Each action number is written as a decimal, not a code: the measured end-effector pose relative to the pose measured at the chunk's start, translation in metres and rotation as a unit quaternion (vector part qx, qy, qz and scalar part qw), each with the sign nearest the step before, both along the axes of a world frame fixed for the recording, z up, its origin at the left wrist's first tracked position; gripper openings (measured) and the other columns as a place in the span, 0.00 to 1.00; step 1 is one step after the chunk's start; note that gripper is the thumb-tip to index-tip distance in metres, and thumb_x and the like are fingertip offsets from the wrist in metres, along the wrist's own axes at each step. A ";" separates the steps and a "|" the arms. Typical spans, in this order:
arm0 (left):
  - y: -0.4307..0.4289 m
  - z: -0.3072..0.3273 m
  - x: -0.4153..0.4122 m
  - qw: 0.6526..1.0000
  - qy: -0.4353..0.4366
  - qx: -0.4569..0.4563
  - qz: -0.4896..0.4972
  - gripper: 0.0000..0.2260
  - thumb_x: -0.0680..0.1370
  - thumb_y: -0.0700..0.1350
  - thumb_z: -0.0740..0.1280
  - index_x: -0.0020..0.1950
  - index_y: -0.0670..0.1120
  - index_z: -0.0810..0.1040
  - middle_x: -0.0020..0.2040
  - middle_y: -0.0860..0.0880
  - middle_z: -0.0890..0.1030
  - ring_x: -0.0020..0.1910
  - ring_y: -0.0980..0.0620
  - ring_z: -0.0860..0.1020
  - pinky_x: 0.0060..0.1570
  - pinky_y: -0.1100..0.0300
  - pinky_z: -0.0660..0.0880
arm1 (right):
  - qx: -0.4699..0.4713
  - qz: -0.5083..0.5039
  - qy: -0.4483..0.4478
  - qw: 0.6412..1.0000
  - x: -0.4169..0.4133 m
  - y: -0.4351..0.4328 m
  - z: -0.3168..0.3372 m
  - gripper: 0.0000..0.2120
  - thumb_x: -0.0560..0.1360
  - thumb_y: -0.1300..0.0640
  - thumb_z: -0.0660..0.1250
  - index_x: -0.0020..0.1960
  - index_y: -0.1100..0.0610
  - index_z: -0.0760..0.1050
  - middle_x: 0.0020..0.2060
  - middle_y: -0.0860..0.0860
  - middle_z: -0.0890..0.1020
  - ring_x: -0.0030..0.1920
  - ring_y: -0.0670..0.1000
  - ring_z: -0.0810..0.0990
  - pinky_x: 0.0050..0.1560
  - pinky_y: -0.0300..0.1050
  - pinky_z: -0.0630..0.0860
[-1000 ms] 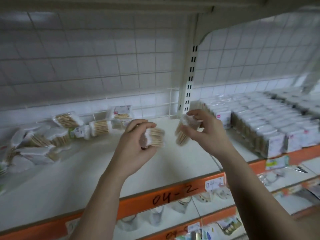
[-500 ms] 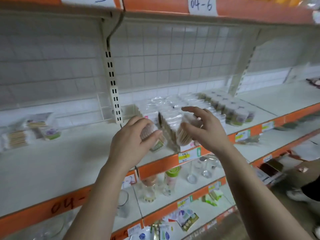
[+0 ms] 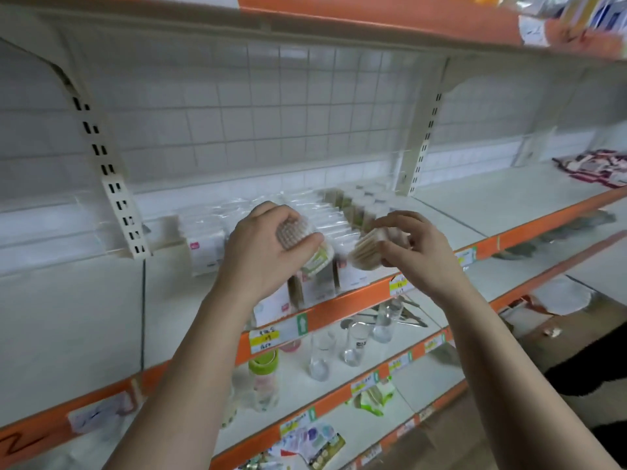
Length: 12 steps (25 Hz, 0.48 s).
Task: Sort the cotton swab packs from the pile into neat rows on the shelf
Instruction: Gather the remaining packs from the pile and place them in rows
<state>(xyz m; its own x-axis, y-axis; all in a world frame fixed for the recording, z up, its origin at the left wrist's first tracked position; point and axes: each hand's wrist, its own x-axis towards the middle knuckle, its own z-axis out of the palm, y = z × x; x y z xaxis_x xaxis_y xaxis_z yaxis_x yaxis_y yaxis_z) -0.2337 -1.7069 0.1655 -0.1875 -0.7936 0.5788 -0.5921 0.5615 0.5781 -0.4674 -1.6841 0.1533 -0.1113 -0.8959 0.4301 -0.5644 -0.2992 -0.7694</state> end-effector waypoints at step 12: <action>-0.127 0.011 -0.097 1.000 -0.011 0.012 -0.017 0.15 0.72 0.56 0.69 0.56 0.51 0.77 0.53 0.56 0.76 0.51 0.56 0.74 0.49 0.60 0.70 | 0.001 -0.108 0.126 0.986 -0.111 -0.130 0.026 0.18 0.68 0.48 0.72 0.57 0.46 0.77 0.49 0.50 0.76 0.40 0.51 0.80 0.47 0.48 0.77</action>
